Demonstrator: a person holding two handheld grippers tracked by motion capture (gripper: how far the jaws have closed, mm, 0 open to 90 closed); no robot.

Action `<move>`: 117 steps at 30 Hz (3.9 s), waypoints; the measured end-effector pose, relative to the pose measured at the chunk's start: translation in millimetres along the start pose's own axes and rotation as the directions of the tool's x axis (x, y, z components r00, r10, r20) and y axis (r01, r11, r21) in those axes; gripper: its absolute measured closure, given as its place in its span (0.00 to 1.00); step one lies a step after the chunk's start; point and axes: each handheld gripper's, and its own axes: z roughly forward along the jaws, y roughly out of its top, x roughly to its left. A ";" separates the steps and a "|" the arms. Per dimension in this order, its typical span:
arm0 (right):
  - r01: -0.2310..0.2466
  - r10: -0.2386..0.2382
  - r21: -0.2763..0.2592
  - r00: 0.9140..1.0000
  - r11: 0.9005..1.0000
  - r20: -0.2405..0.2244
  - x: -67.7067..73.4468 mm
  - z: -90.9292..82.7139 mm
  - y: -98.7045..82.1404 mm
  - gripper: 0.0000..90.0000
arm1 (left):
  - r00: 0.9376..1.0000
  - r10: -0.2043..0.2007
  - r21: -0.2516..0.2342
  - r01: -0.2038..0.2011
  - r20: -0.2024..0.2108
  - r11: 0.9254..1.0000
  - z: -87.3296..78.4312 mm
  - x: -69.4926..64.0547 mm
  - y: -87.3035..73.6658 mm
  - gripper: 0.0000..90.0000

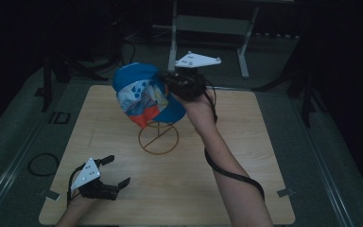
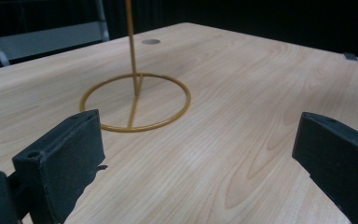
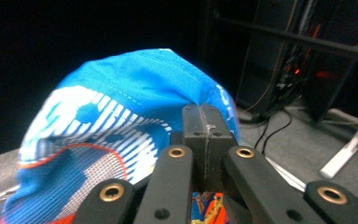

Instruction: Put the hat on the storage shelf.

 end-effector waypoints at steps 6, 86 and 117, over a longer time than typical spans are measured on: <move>-0.011 0.012 0.061 1.000 0.998 -0.018 3.4 27.0 -7.2 1.00 | 1.000 -0.022 -0.010 0.022 -0.001 1.000 -1.2 2.8 -2.4 0.03; -0.008 0.019 0.090 0.992 0.996 -0.123 16.1 -29.1 -117.8 0.16 | 0.998 -0.044 0.022 0.043 0.045 0.999 10.6 -1.0 -14.3 0.03; 0.027 0.000 0.171 0.988 0.985 -0.157 13.0 -54.7 -225.2 0.16 | 0.999 -0.040 0.030 0.039 0.036 0.999 10.9 -0.4 -18.7 0.03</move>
